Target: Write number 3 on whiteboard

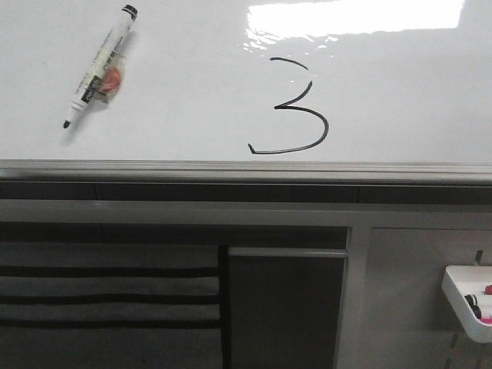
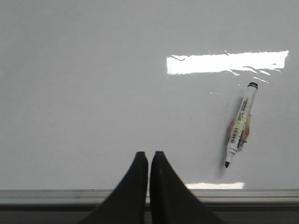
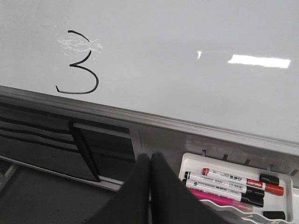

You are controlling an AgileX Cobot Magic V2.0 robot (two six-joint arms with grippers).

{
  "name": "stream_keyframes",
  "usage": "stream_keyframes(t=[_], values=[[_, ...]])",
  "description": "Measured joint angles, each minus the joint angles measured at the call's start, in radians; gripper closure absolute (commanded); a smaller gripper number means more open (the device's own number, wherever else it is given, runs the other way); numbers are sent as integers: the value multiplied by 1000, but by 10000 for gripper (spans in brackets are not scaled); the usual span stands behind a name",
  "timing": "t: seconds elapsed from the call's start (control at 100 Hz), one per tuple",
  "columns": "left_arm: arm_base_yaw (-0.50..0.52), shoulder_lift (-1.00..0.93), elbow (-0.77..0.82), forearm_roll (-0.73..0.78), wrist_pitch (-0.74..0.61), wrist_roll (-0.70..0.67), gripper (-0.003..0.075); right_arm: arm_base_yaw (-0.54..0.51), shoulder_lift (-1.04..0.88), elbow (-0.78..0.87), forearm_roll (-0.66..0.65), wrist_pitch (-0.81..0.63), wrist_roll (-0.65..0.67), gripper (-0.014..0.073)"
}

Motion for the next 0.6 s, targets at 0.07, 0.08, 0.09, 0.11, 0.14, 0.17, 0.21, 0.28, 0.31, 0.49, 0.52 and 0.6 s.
stream_keyframes(t=[0.07,0.08,0.09,0.11,0.14,0.17,0.21,0.28,0.31,0.49,0.52,0.6], values=[[9,0,0,1,-2,-1,738,0,0,0,0,0,0,668],[12,0,0,1,-2,-3,738,0,0,0,0,0,0,668],[12,0,0,1,-2,-3,738,0,0,0,0,0,0,668],[17,0,0,1,-4,-3,738,0,0,0,0,0,0,668],[24,0,0,2,-4,-3,738,0,0,0,0,0,0,668],[27,0,0,4,-4,-4,738,0,0,0,0,0,0,668],[31,0,0,4,-4,-4,738,0,0,0,0,0,0,668],[32,0,0,4,-4,-4,738,0,0,0,0,0,0,668],[32,0,0,4,-4,-4,738,0,0,0,0,0,0,668],[32,0,0,4,-4,-4,738,0,0,0,0,0,0,668],[32,0,0,4,-4,-4,738,0,0,0,0,0,0,668],[32,0,0,4,-4,-4,738,0,0,0,0,0,0,668]])
